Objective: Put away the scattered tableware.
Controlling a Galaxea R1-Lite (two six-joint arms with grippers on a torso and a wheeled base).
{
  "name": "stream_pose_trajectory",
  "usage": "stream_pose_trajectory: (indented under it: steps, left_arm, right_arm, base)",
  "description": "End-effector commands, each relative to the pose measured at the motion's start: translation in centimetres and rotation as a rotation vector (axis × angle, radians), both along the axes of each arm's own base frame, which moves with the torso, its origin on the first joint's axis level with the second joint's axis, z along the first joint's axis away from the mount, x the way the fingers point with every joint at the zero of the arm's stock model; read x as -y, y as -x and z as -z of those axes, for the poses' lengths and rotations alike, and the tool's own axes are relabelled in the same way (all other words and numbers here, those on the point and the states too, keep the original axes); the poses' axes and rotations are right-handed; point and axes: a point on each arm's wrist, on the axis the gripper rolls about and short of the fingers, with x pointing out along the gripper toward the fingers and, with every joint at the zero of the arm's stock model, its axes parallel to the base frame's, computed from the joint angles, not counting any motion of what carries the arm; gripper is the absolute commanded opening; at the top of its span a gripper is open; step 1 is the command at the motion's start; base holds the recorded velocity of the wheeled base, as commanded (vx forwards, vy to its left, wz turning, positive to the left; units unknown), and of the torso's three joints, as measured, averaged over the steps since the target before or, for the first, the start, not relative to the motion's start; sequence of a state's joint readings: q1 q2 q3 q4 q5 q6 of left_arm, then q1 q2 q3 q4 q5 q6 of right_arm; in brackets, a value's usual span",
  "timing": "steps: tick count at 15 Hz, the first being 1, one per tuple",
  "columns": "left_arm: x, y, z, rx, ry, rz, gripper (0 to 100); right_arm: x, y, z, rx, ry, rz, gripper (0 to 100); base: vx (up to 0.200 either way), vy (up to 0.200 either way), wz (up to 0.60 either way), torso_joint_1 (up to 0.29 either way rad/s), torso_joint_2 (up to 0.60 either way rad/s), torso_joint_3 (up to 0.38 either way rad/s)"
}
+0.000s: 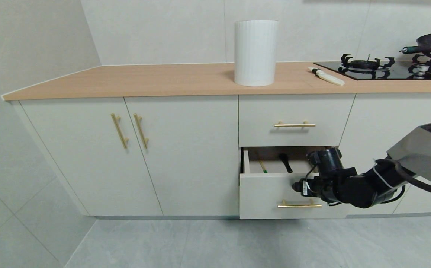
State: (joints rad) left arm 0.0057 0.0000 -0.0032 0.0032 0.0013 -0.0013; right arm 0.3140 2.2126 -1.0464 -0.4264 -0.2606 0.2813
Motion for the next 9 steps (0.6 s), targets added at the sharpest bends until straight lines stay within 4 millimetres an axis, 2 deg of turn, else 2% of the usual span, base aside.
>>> stream_pose_trajectory:
  steps: [1, 4, 9]
  left_arm:
    - [0.0, 0.0, 0.0, -0.002, 0.000, -0.001, 100]
    - [0.0, 0.0, 0.0, -0.002, 0.000, -0.001, 100]
    - [0.0, 0.0, 0.0, -0.002, 0.000, -0.001, 100]
  right_arm:
    - [0.6, -2.1, 1.3, 0.003, -0.002, 0.026, 100]
    - [0.4, -3.9, 1.8, 0.032, -0.014, 0.037, 100]
    - [0.4, -5.7, 2.8, 0.121, -0.042, 0.050, 100]
  base:
    - [0.000, 0.000, 0.00, 0.000, 0.00, 0.000]
    - [0.000, 0.000, 0.00, 0.000, 0.00, 0.000]
    - [0.000, 0.000, 0.00, 0.000, 0.00, 0.000]
